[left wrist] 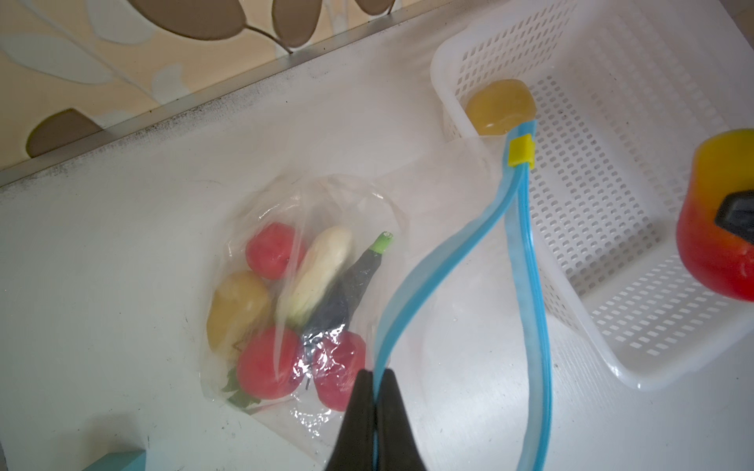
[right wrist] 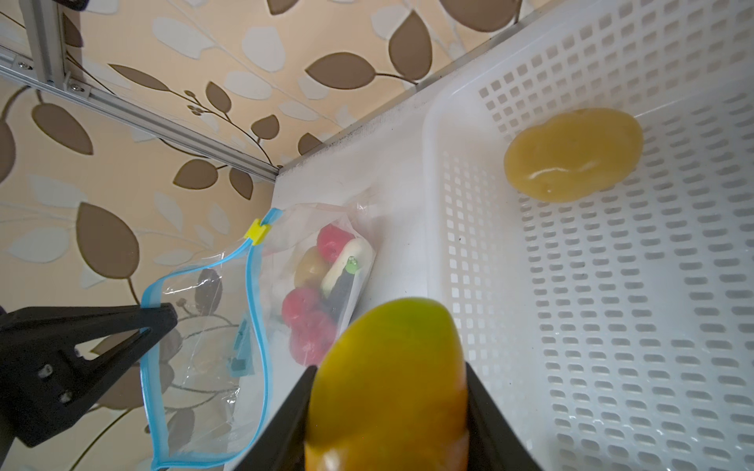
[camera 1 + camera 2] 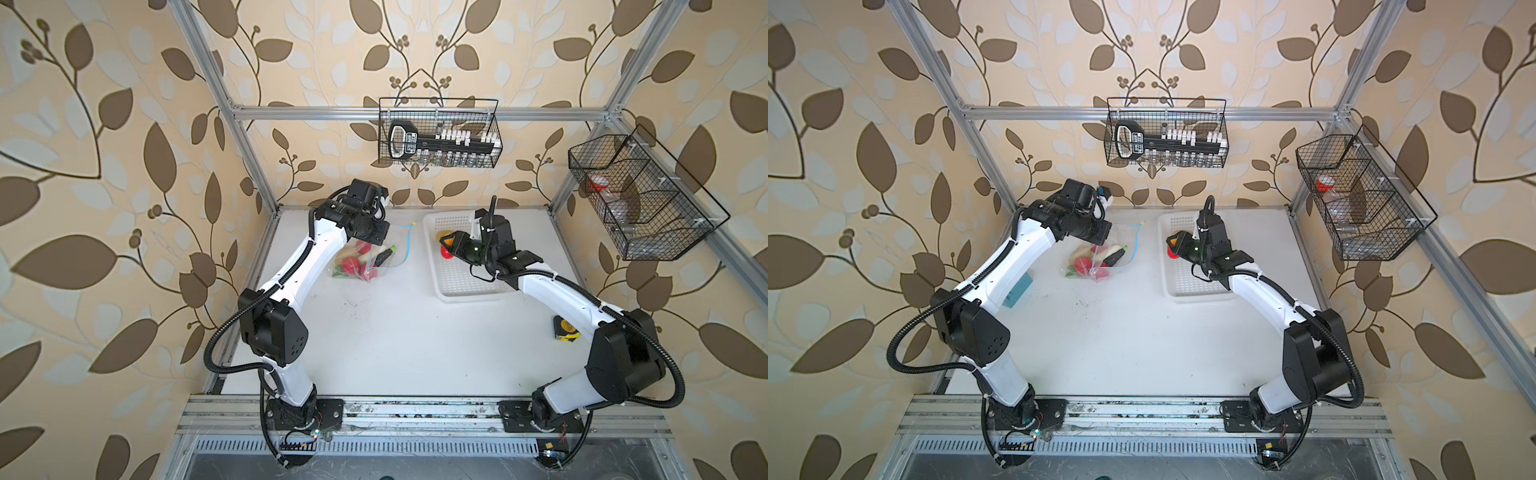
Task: Place the food in the zip-top bag and seal the zipper
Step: 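Carry the mango with the right gripper toward the bag mouth by the left gripper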
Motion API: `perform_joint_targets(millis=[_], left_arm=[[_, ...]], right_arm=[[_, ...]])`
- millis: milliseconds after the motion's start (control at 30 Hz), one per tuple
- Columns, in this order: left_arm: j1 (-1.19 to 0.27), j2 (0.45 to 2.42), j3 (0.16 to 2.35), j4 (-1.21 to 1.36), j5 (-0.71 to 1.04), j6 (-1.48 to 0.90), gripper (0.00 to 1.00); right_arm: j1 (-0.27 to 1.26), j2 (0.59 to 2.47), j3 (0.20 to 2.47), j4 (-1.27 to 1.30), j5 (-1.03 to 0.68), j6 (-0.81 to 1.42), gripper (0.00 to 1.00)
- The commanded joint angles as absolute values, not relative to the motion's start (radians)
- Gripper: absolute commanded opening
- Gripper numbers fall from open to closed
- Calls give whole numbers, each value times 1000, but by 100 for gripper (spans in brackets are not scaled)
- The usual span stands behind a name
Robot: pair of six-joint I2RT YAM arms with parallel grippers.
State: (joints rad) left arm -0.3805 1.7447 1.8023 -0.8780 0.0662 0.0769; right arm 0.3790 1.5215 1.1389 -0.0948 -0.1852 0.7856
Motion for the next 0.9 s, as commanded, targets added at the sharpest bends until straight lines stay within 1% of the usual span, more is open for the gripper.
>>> perform_joint_targets(millis=[0, 267, 467, 600, 867], left_arm=[[-386, 1760, 1857, -908, 37, 89, 0], [-387, 1783, 1892, -947, 35, 98, 0], [-387, 1800, 1964, -993, -17, 102, 0], [-387, 1793, 1965, -994, -37, 121, 0], [-388, 1816, 1988, -1015, -74, 125, 0]], right_arm=[[389, 1493, 1161, -74, -204, 798, 41], [422, 1492, 1205, -62, -211, 806, 42], [448, 1503, 1207, 9, -236, 838, 42], [468, 1506, 1214, 56, -241, 857, 42], [530, 1534, 1277, 69, -222, 854, 43]])
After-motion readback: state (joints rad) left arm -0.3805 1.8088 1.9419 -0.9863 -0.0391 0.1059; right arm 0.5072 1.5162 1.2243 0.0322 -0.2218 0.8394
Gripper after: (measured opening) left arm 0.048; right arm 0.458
